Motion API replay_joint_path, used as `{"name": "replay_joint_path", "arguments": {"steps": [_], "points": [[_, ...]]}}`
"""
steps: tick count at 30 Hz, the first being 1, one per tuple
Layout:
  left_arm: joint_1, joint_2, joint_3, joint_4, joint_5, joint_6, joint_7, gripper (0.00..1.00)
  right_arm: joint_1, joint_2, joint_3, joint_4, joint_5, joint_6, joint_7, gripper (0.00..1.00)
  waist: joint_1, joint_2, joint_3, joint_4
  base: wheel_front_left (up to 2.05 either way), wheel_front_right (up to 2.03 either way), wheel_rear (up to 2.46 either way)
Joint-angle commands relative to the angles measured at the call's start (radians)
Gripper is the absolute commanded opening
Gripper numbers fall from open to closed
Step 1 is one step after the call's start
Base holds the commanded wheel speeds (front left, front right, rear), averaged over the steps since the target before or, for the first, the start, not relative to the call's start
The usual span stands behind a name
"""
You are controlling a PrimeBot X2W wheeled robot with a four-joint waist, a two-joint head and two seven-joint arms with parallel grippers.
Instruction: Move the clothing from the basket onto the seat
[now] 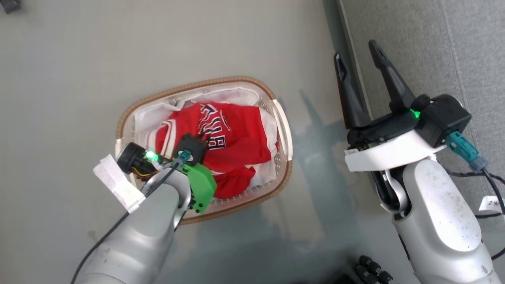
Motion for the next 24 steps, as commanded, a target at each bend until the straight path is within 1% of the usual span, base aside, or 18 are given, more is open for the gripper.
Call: {"name": "replay_joint_path", "arguments": {"steps": [1, 5, 10, 24], "points": [[0.021, -0.001, -0.001, -0.032, -0.012, 0.006, -0.004, 0.00, 0.023, -0.008, -0.004, 0.007, -0.003, 0.000, -0.004, 1.00, 0.0000, 0.0000, -0.078, 0.047, 0.00, 0.00, 0.00], [0.068, 0.000, 0.009, -0.141, -0.036, 0.023, -0.004, 0.00, 0.056, -0.010, -0.009, 0.021, -0.007, 0.000, -0.004, 1.00, 0.0000, 0.0000, -0.132, 0.070, 0.00, 0.00, 0.00], [0.110, 0.000, 0.030, -0.232, -0.041, 0.034, -0.004, 0.00, 0.090, -0.014, -0.018, 0.039, -0.005, 0.000, -0.004, 1.00, 0.0000, 0.0000, -0.191, 0.097, 0.00, 0.00, 0.00], [0.217, 0.000, 0.157, -0.469, -0.022, 0.049, -0.003, 0.00, 0.164, -0.015, -0.023, 0.079, 0.001, 0.000, -0.004, 1.00, 0.0000, 0.0000, -0.310, 0.141, 0.00, 0.00, 0.00]]}}
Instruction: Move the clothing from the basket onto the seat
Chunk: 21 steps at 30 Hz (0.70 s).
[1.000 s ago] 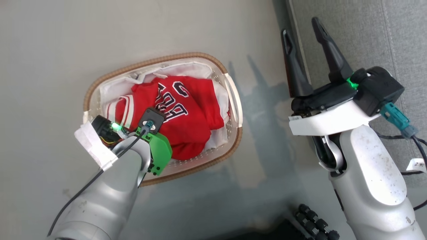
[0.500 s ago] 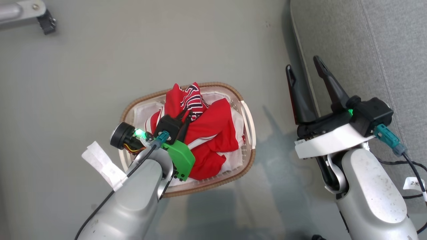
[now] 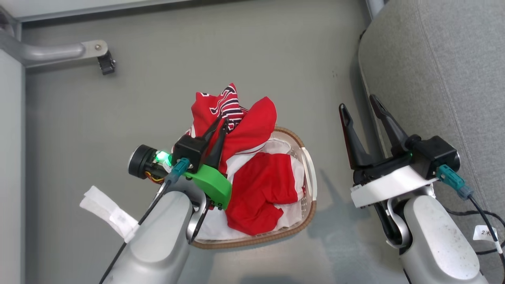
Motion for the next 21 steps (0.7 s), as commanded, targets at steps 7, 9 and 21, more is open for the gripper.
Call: {"name": "replay_joint_path", "arguments": {"steps": [7, 9, 21], "points": [[0.065, 0.003, 0.058, -0.097, 0.011, -0.006, -0.001, 0.00, 0.060, 0.001, -0.012, 0.026, 0.007, 0.000, -0.004, 1.00, 0.0001, 0.0000, -0.082, 0.032, 0.00, 0.00, 0.00], [0.077, 0.003, 0.069, -0.123, 0.018, -0.008, -0.001, 0.00, 0.072, 0.003, -0.013, 0.031, 0.008, 0.000, -0.004, 1.00, 0.0001, 0.0000, -0.100, 0.035, 0.00, 0.00, 0.00], [0.114, 0.003, 0.104, -0.235, 0.007, -0.017, -0.001, 0.00, 0.127, 0.007, -0.016, 0.054, 0.007, 0.000, -0.004, 1.00, 0.0001, 0.0000, -0.167, 0.043, 0.00, 0.00, 0.00]]}}
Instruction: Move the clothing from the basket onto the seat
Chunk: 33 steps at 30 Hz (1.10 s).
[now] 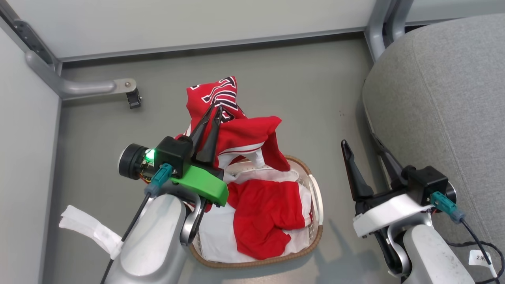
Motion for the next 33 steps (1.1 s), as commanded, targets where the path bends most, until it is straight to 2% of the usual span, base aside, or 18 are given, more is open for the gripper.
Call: {"name": "replay_joint_path", "arguments": {"steps": [1, 9, 21, 27, 33], "points": [[0.018, 0.003, 0.000, -0.016, 0.001, -0.004, -0.001, 0.00, 0.018, -0.003, 0.000, 0.004, -0.001, 0.000, -0.004, 1.00, 0.0001, 0.0000, -0.016, 0.003, 0.00, 0.00, 0.00], [0.023, 0.003, -0.005, -0.082, -0.009, -0.007, -0.001, 0.00, 0.051, -0.007, 0.012, 0.025, 0.002, 0.000, -0.004, 1.00, 0.0001, 0.0000, -0.059, 0.003, 0.00, 0.00, 0.00], [0.038, 0.003, -0.021, -0.108, -0.020, 0.000, -0.001, 0.00, 0.055, -0.013, 0.041, 0.016, 0.010, 0.000, -0.004, 1.00, 0.0001, 0.0000, -0.070, 0.002, 0.00, 0.00, 0.00], [0.037, 0.003, -0.038, -0.115, -0.033, 0.006, -0.001, 0.00, -0.011, -0.067, 0.156, -0.024, 0.031, -0.001, -0.004, 1.00, 0.0001, 0.0000, -0.055, 0.006, 0.00, 0.00, 0.00], [0.036, 0.003, -0.050, -0.111, -0.035, 0.011, -0.001, 0.00, -0.152, -0.165, 0.338, -0.040, 0.043, -0.001, -0.004, 1.00, 0.0001, 0.0000, -0.040, 0.007, 0.00, 0.00, 0.00]]}}
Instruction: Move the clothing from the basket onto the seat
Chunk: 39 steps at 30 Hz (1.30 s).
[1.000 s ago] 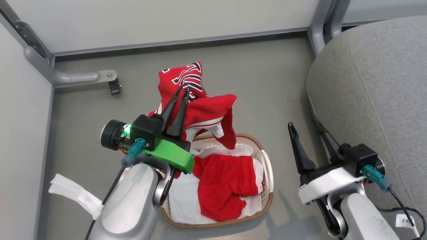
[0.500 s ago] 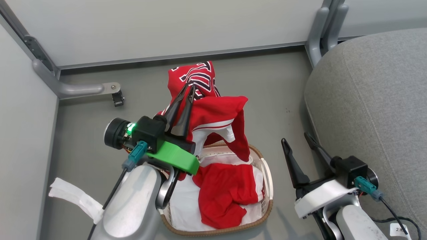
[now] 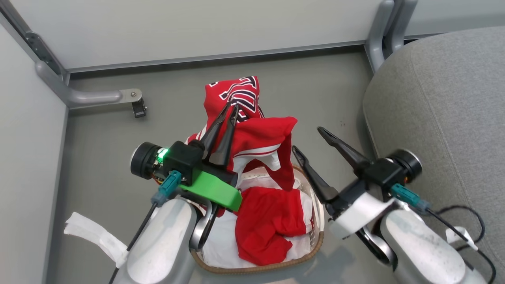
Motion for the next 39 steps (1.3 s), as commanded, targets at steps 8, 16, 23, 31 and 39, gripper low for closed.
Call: {"name": "replay_joint_path", "arguments": {"steps": [8, 16, 23, 31, 39], "points": [[-0.015, 0.003, -0.030, -0.002, -0.019, 0.008, -0.001, 0.00, -0.202, -0.078, 0.213, 0.086, 0.041, -0.001, -0.004, 1.00, 0.0001, 0.0000, 0.018, 0.008, 0.00, 0.00, 0.00], [-0.032, 0.003, -0.066, -0.012, -0.027, 0.011, -0.001, 0.00, -0.316, -0.046, 0.351, 0.227, 0.055, -0.001, -0.004, 1.00, 0.0001, 0.0000, 0.030, 0.023, 0.00, 0.00, 0.00], [-0.037, 0.003, -0.090, -0.013, -0.038, 0.015, -0.001, 0.00, -0.363, 0.022, 0.337, 0.310, -0.002, -0.001, -0.004, 1.00, 0.0001, 0.0000, 0.036, 0.026, 0.00, 0.00, 0.00], [-0.042, 0.003, -0.107, -0.015, -0.056, 0.018, -0.001, 0.00, -0.375, 0.093, 0.342, 0.401, -0.018, -0.001, -0.003, 0.85, 0.0001, 0.0000, 0.038, 0.030, 0.00, 0.00, 0.00], [-0.041, 0.003, -0.116, -0.013, -0.076, 0.021, -0.001, 0.00, -0.348, 0.117, 0.283, 0.398, -0.008, -0.001, -0.003, 0.00, 0.0001, 0.0000, 0.037, 0.035, 0.00, 0.00, 0.00]]}}
